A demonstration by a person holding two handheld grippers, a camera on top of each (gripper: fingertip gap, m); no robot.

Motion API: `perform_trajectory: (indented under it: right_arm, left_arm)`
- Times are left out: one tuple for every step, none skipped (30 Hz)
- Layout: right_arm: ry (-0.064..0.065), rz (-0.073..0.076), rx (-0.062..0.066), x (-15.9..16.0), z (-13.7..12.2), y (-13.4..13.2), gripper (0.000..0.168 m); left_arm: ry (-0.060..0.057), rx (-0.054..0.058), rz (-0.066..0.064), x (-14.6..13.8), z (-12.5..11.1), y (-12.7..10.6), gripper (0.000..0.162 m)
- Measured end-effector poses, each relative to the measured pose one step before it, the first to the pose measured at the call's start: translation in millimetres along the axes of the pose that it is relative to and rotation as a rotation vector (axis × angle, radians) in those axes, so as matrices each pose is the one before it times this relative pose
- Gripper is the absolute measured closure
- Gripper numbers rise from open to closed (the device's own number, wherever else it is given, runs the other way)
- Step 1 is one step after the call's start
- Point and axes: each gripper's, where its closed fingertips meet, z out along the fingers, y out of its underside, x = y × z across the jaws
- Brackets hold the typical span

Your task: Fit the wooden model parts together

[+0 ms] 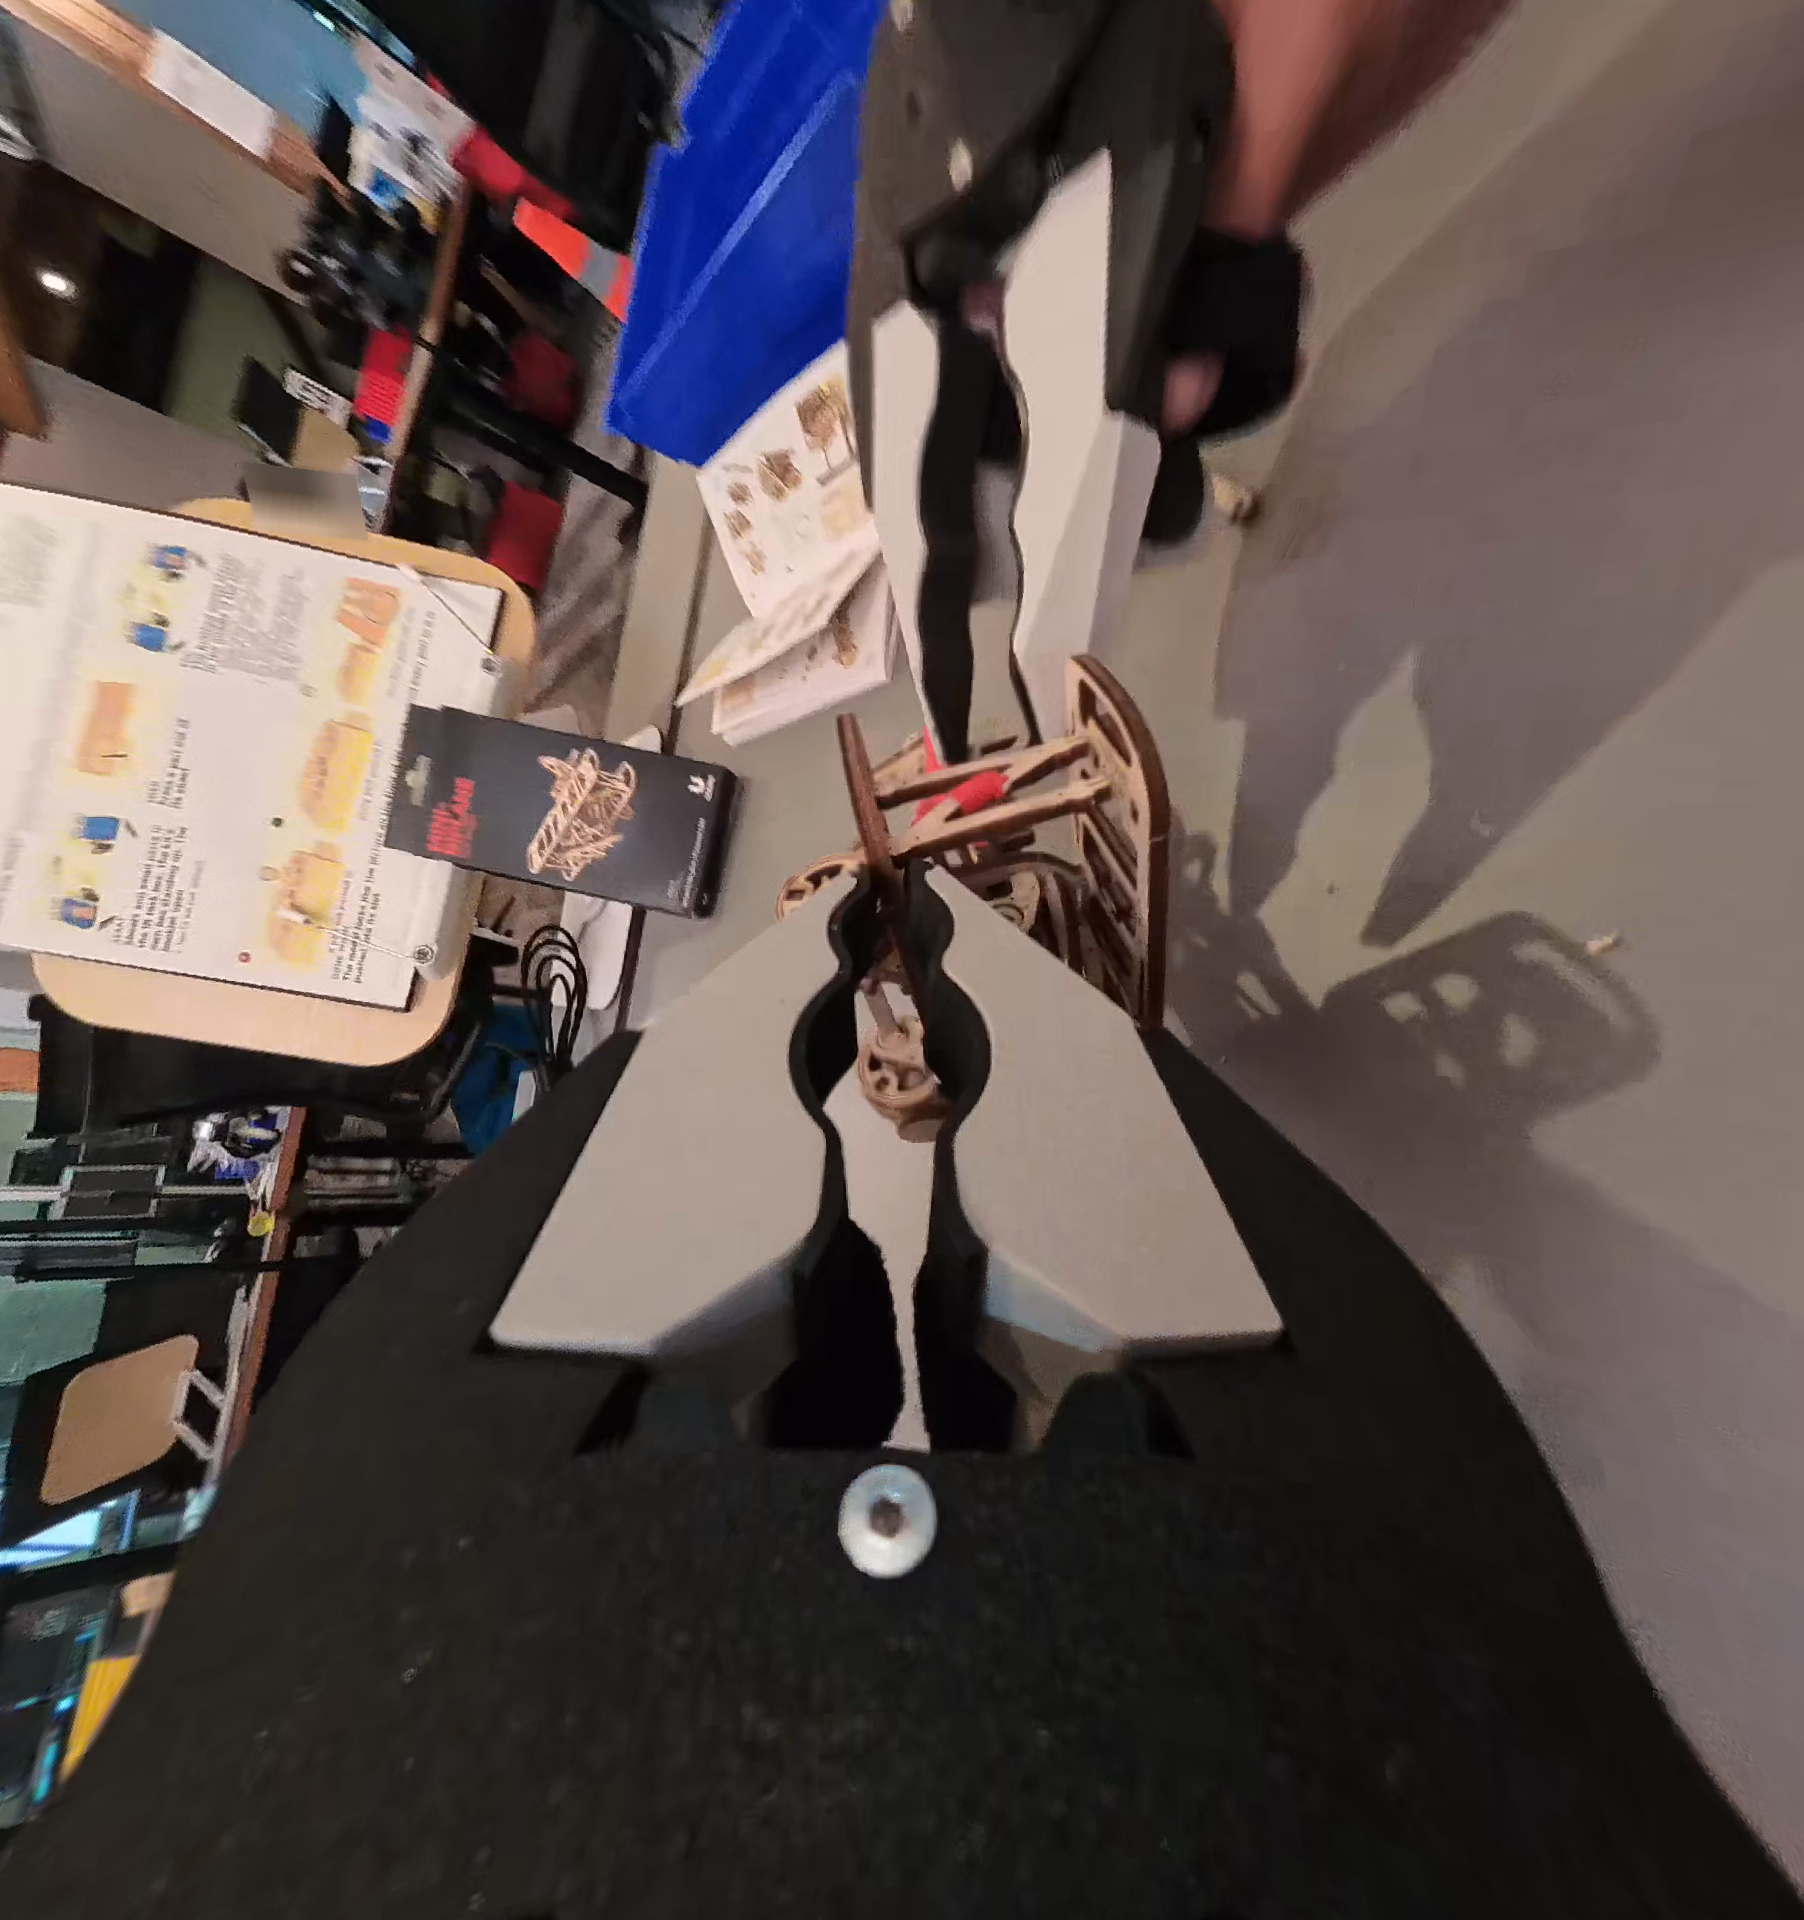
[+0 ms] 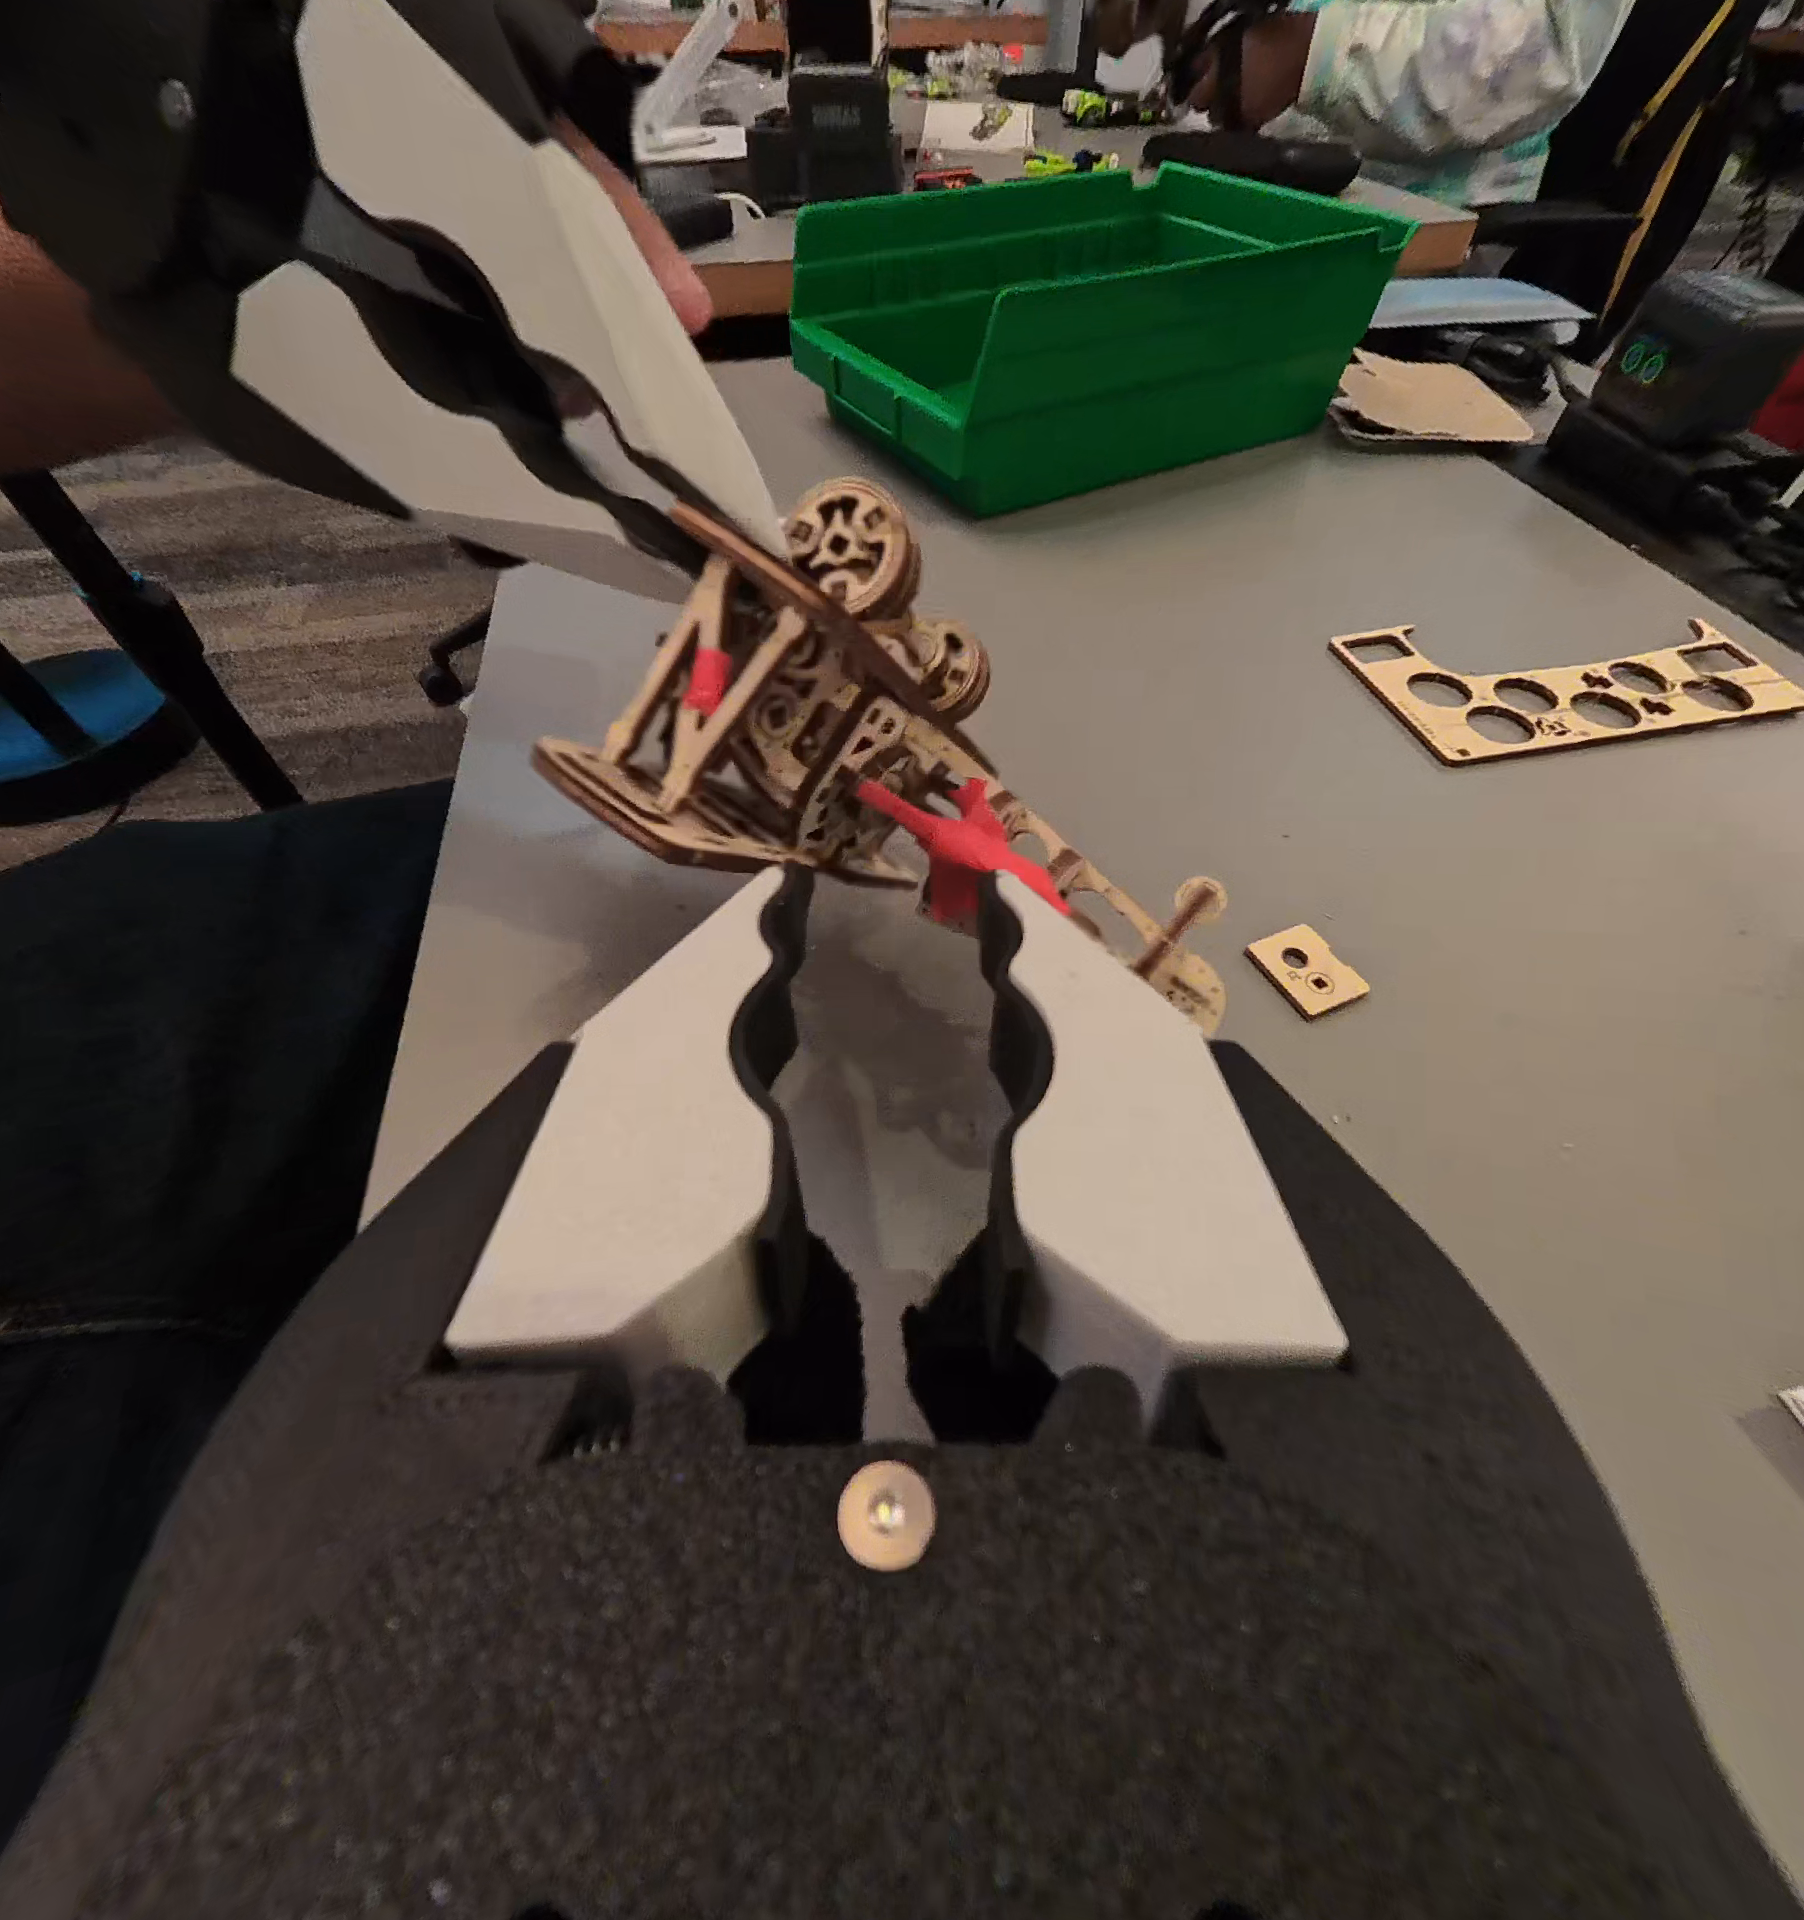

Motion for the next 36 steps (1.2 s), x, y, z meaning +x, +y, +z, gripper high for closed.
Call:
perform_trajectory:
  right_arm:
    - [0.0031,0.0046,0.0224,-0.45,2.32,-0.77,0.137]
    - [-0.0051,0.002,0.0226,-1.52,1.05,-1.87,0.137]
    - [-0.0044,-0.0065,0.0269,-1.41,-0.25,-3.51,0.137]
    - [-0.0181,-0.0133,0.0267,-3.36,-0.88,-4.42,0.137]
    - [-0.0172,-0.0115,0.0166,-3.09,-1.08,-3.49,0.137]
    - [-0.01,-0.0081,0.0043,-1.66,-0.93,-1.69,0.137]
    - [-0.0177,-0.002,-0.0044,-2.64,-0.96,-0.08,0.137]
    - [-0.0237,-0.0016,-0.0033,-3.97,-1.31,-0.05,0.139]
    - [-0.0084,-0.0129,-0.0095,-2.02,-1.19,1.1,0.14]
    - [0.0039,-0.0275,-0.0116,-0.81,-0.49,1.65,0.139]
    - [0.0121,-0.0313,-0.0182,0.14,0.35,2.42,0.14]
    - [0.0211,-0.0263,-0.019,1.6,0.87,2.17,0.14]
    - [0.0119,-0.0178,-0.0081,0.43,1.41,0.6,0.14]
    - [-0.0006,-0.0027,0.0011,-1.23,1.7,-0.68,0.144]
    - [-0.0062,0.0067,0.0041,-1.45,2.13,-0.77,0.146]
    - [-0.012,0.0058,-0.0026,-1.14,2.46,0.41,0.148]
    - [-0.0072,0.002,-0.0057,0.46,2.55,1.25,0.149]
    - [-0.0112,0.0026,-0.0033,0.53,2.26,1.09,0.148]
    - [-0.0088,0.005,0.0064,0.95,2.13,-0.57,0.148]
    - [-0.0003,0.0016,0.0083,2.38,1.79,-0.81,0.148]
    - [0.0027,-0.0008,0.0056,2.53,1.35,-0.61,0.148]
    - [0.0041,-0.0003,0.0103,1.92,1.18,-1.42,0.148]
    - [0.0078,0.0003,0.0097,1.65,0.85,-1.24,0.148]
    - [0.0092,0.0,0.0035,1.33,0.87,-0.33,0.147]
    - [0.0125,-0.0009,-0.0028,1.32,1.09,0.56,0.147]
    - [0.0103,-0.0038,-0.0094,0.72,1.19,1.07,0.148]
    - [0.0144,-0.0078,-0.0155,1.26,1.35,1.39,0.149]
    - [0.0225,-0.009,-0.0135,2.4,1.06,0.63,0.149]
    - [0.0202,-0.0067,-0.0103,2.11,0.84,-0.33,0.149]
    - [0.0149,-0.0011,-0.0062,1.58,0.81,-1.05,0.149]
    - [0.0151,0.0053,-0.0115,2.06,0.83,0.04,0.148]
    - [0.0118,0.008,-0.0141,1.85,0.59,0.47,0.149]
    - [0.0024,0.0068,-0.0052,0.24,0.11,-0.53,0.15]
    - [-0.0064,0.0056,0.0008,-1.16,-0.03,-1.13,0.15]
    - [-0.0058,0.0038,-0.0008,-1.1,-0.09,-0.83,0.149]
    - [-0.0022,0.0017,-0.0041,-0.54,0.04,0.03,0.149]
  left_arm:
    - [-0.0235,0.0178,-0.0077,1.96,-0.81,-2.2,0.159]
    - [-0.0227,0.0119,0.0063,2.42,-0.09,-1.45,0.159]
    - [-0.0165,0.0136,-0.0061,2.75,0.12,-1.52,0.159]
    - [-0.0011,0.0194,-0.0169,4.02,0.33,-1.96,0.16]
    - [0.0033,0.0165,-0.0179,3.78,0.11,-1.34,0.16]
    - [0.0073,0.0161,-0.0229,3.54,0.21,-1.26,0.16]
    - [0.0098,0.0059,-0.0281,2.97,0.71,0.44,0.16]
    - [0.0031,0.004,-0.0325,1.13,0.77,1.2,0.16]
    - [0.0029,0.0162,-0.045,-0.37,0.4,0.0,0.16]
    - [0.0085,0.0146,-0.0604,-1.18,0.47,0.34,0.16]
    - [0.0111,0.0132,-0.0648,-2.03,0.2,0.37,0.16]
    - [0.0146,0.0181,-0.0538,-1.89,0.06,-0.04,0.16]
    - [0.0133,0.0149,-0.0466,-2.12,-0.15,0.47,0.161]
    - [0.0149,0.0145,-0.0453,-1.56,-0.06,0.61,0.161]
    - [0.0149,0.0165,-0.0411,-0.81,-0.16,0.39,0.161]
    - [0.0102,0.015,-0.0313,-0.92,-0.17,0.5,0.162]
    - [0.008,0.0145,-0.0225,-1.0,-0.26,0.5,0.162]
    - [0.0093,0.0124,-0.022,-0.86,-0.36,0.41,0.162]
    - [0.0023,0.0055,-0.0227,-1.9,-0.27,0.92,0.162]
    - [0.0081,0.0069,-0.0202,-1.1,-0.24,0.59,0.162]
    - [0.0122,0.0038,-0.0225,-0.8,-0.48,0.51,0.161]
    - [-0.0019,-0.0049,-0.0202,-2.78,-0.57,1.45,0.161]
    - [0.0038,-0.0002,-0.0122,-1.44,-0.68,1.08,0.161]
    - [0.012,-0.0017,-0.0085,0.25,-0.55,1.4,0.161]
    - [0.0085,-0.0119,-0.0013,0.12,-0.3,2.64,0.16]
    - [-0.0015,-0.0056,0.0071,-0.64,-0.41,1.73,0.154]
    - [-0.0112,-0.0139,0.0154,-1.67,-0.18,2.49,0.148]
    - [-0.0068,-0.013,0.02,-0.65,0.27,2.45,0.14]
    - [-0.0088,-0.0121,0.0205,-0.64,0.16,1.91,0.136]
    - [-0.0071,-0.0025,0.0189,-0.15,-0.18,0.18,0.136]
    - [0.0014,0.0018,0.0131,1.14,-0.21,-0.56,0.136]
    - [-0.0033,-0.004,0.0094,0.09,-0.4,0.05,0.136]
    - [-0.0086,-0.0079,0.0096,-1.1,-0.82,0.67,0.136]
    - [-0.0097,-0.0059,0.007,-1.74,-1.23,0.73,0.136]
    - [-0.0069,-0.0079,0.0016,-1.69,-1.39,1.53,0.136]
    - [-0.0079,-0.0076,-0.0006,-2.05,-1.69,1.65,0.136]
